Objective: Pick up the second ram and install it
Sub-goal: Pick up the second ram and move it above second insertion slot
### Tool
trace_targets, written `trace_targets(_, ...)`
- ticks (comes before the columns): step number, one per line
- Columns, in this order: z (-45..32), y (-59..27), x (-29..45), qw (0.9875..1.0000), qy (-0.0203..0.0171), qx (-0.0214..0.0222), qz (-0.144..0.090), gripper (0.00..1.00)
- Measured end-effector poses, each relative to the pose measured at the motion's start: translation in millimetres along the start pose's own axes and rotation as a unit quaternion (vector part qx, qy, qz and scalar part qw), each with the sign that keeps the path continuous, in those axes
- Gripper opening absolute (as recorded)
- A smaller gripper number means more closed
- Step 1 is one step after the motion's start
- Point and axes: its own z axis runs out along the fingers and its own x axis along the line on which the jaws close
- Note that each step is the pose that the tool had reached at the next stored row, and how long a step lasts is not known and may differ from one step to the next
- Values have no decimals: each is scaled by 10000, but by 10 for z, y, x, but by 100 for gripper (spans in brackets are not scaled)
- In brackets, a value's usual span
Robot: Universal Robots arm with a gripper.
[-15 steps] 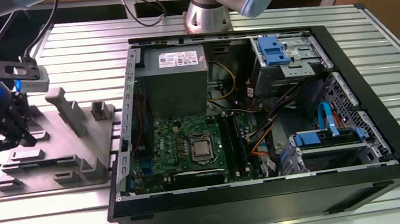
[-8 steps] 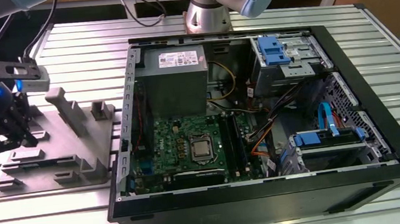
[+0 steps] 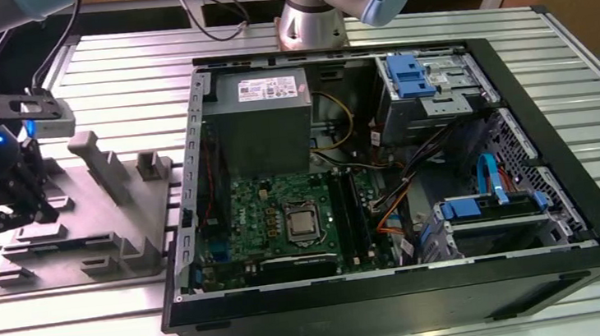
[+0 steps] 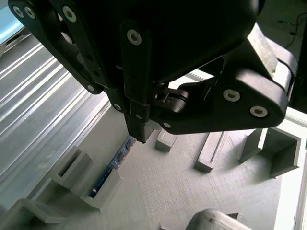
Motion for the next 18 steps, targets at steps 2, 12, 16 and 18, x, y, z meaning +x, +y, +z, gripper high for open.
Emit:
trace_targets(2, 1, 6, 12, 10000, 0, 35, -31, 10)
trace_targets(12, 30, 61, 107, 9999, -1, 90, -134, 10)
trace_targets(16, 53, 71, 166, 9998, -1, 89, -154, 10)
trace_targets(18, 68, 73, 177, 9998, -1, 90, -161, 10)
